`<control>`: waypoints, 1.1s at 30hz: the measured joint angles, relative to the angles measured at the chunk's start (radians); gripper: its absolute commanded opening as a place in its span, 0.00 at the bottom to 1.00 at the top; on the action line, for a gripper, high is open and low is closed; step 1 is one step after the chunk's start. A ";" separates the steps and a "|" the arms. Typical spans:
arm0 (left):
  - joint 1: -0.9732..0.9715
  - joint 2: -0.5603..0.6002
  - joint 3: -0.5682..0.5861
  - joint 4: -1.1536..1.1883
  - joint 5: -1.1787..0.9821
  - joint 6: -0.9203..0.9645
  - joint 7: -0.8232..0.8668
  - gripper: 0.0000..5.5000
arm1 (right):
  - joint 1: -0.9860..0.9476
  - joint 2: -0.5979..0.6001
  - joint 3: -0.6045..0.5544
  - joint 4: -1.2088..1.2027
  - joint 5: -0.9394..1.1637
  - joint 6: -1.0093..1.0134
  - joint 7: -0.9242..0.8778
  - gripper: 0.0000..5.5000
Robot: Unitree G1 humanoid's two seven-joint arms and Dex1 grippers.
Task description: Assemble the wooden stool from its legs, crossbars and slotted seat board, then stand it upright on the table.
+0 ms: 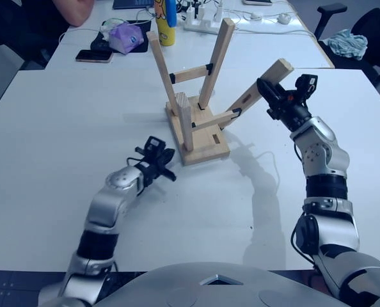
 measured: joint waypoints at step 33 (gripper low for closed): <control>-0.110 -0.013 -0.186 0.159 0.084 -0.089 -0.009 0.00 | -0.003 -0.154 -0.016 -0.173 0.048 0.403 -0.052 0.19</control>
